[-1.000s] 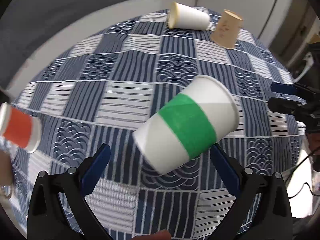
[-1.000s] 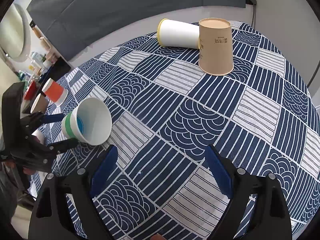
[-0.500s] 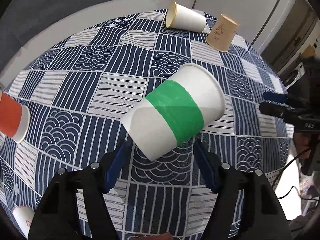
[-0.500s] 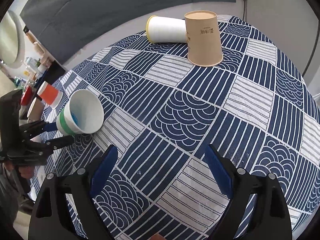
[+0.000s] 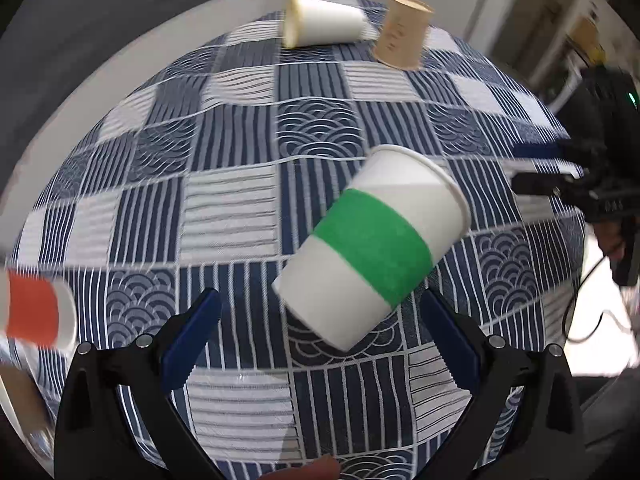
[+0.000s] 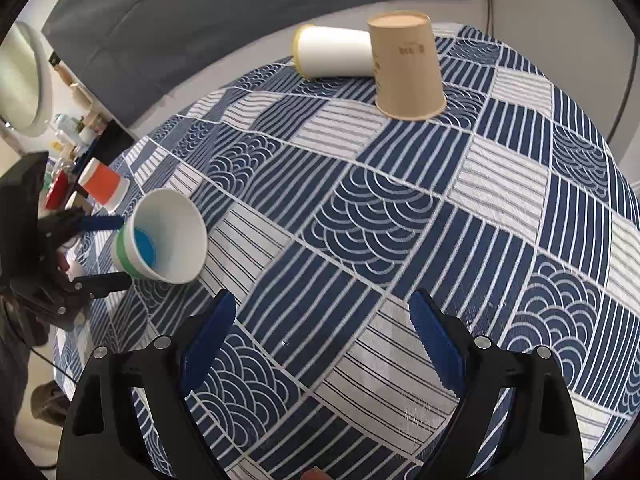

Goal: Flip cup upside down

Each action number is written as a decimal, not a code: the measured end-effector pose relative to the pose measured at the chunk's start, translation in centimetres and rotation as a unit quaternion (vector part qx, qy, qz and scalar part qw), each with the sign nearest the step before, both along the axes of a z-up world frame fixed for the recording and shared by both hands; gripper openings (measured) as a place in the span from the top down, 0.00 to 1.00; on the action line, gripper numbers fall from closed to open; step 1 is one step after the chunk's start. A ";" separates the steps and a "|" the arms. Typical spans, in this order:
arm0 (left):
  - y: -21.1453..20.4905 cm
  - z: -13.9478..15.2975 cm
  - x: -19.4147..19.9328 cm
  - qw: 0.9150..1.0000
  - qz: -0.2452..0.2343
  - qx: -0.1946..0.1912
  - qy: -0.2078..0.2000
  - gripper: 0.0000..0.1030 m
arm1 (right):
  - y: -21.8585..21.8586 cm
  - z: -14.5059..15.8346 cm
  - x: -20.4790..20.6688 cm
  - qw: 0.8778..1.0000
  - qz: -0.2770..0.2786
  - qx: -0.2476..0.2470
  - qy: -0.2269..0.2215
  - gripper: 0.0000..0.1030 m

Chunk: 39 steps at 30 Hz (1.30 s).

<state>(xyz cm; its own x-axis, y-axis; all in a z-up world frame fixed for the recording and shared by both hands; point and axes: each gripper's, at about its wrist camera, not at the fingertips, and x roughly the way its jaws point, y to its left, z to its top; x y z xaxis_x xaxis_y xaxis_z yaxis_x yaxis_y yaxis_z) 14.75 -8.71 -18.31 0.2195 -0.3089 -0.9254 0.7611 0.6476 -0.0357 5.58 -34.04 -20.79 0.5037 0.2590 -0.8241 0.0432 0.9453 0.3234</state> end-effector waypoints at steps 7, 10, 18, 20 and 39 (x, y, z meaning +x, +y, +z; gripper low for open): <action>-0.8 -1.3 -0.2 0.998 -0.051 0.025 0.005 0.33 | -0.3 -0.4 -0.6 1.000 -0.010 0.003 0.004 0.18; -0.3 -1.2 -0.2 0.998 -0.046 0.029 0.016 0.36 | -0.3 -0.3 -0.8 1.000 -0.016 0.006 0.002 0.18; 1.4 1.5 -0.9 0.999 0.012 0.041 0.014 0.37 | 0.3 0.8 -1.1 1.000 -0.010 0.016 -0.007 0.18; 1.8 2.5 -1.1 0.999 0.023 0.041 0.015 0.38 | 0.6 1.2 -1.1 1.000 -0.006 0.019 -0.010 0.18; -0.3 4.6 -1.6 0.997 0.054 0.063 -0.005 0.25 | -1.0 2.1 -2.1 1.000 -0.017 0.018 -0.015 0.17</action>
